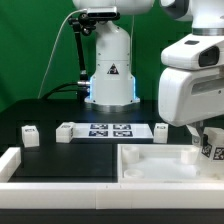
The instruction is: Assemble one leg
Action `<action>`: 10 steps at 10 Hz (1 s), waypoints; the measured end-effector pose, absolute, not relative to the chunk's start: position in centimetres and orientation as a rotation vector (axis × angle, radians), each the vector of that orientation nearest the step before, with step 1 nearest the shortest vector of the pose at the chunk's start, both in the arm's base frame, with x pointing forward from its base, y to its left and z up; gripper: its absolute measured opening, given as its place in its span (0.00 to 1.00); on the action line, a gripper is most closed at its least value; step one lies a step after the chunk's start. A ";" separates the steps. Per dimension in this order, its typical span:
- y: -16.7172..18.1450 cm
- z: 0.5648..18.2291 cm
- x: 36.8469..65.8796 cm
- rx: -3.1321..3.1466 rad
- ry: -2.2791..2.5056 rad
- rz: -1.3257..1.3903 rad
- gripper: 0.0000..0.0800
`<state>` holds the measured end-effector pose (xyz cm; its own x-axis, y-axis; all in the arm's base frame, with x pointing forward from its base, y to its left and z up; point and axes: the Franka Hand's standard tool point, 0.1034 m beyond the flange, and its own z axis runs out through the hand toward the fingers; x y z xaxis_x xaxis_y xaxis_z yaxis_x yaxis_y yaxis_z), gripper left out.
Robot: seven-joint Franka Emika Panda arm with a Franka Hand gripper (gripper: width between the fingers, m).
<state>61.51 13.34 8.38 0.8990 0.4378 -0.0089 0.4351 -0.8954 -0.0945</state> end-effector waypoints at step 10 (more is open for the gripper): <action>12.9 8.4 61.6 -2.989 -0.543 0.051 0.40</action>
Offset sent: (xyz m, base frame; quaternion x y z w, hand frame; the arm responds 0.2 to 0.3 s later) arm 0.0000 0.0000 0.0000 0.0000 0.0000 0.0000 1.0000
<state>61.60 12.88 8.36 0.9357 0.3525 -0.0142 0.3491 -0.9309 -0.1075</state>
